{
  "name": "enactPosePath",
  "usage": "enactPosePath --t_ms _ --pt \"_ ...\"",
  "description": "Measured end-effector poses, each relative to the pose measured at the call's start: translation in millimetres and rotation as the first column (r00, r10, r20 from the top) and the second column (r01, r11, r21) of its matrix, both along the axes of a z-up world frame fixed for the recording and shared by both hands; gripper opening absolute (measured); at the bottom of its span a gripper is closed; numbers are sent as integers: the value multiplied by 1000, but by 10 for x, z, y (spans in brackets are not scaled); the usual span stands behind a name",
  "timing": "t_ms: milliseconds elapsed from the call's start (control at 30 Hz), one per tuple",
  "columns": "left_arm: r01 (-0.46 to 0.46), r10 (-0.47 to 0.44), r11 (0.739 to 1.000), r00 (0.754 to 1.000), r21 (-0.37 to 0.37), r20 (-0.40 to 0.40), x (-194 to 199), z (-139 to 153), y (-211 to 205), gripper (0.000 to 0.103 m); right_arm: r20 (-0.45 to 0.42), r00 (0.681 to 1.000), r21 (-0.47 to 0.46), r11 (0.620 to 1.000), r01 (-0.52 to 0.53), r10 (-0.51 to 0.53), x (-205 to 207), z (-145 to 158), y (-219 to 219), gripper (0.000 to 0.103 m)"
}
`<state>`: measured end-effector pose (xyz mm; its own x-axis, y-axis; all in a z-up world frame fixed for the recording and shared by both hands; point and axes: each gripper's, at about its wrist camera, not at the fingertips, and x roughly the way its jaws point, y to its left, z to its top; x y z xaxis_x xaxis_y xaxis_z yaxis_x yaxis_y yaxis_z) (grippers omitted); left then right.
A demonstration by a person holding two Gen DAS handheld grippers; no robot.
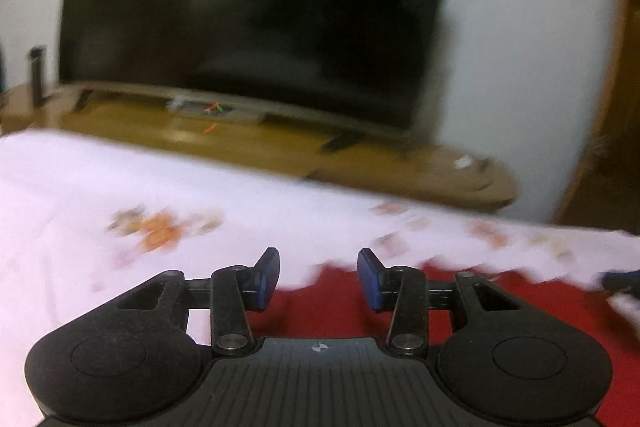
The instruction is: Fold small clothes
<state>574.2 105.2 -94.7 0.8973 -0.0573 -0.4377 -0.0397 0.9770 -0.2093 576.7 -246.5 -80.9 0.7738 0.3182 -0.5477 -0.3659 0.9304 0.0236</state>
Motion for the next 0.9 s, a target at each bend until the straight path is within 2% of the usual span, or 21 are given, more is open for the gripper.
enactPosePath --t_ms 100,167,200,267,300,333,400,433,500,567,633,733,800,900 --pt "180 -179 981 984 68 -16 35 44 -540 42 -27 991 26 991 -133 134 -23 16 383 24" --pt "283 -278 955 958 85 -67 108 -67 -808 43 -67 980 4 982 -186 186 1 -45 656 24" --pt "308 -298 946 949 104 -101 143 -148 -886 43 -89 976 -18 979 -201 199 20 -100 770 24" --pt "291 -266 941 951 171 -157 167 -306 -877 43 -118 968 -46 972 -229 222 48 -204 849 26" --pt "275 -247 942 956 193 -158 144 -343 -791 47 -123 969 -72 972 -224 214 63 -250 812 28" --pt "242 -214 951 965 194 -153 102 -362 -642 57 -118 974 -93 974 -205 193 74 -265 716 28" --pt "177 -153 972 976 154 -155 20 -380 -286 59 -94 991 -146 984 -103 90 106 -260 437 28" --pt "144 -120 979 980 146 -159 -10 -389 -155 59 -97 995 -141 989 -48 34 138 -267 217 23" --pt "138 -119 984 979 110 -165 -27 -398 -16 59 -110 994 -73 997 -9 1 163 -269 -118 21" --pt "131 -108 982 980 136 -168 -30 -356 -75 59 -110 994 -82 997 2 -11 153 -237 -169 23" --pt "115 -98 984 987 136 -124 -149 -210 -184 59 -101 995 -60 998 20 -26 83 -164 -115 28" --pt "186 -182 979 982 84 -48 -374 -17 -410 59 -34 999 -4 1000 -29 29 -197 55 60 33" --pt "255 -249 963 966 86 -71 -404 -57 -657 59 -56 992 43 992 -115 117 -359 71 292 33" --pt "305 -288 944 948 126 -138 -422 -265 -895 59 -84 965 13 969 -248 248 -578 -59 705 37"
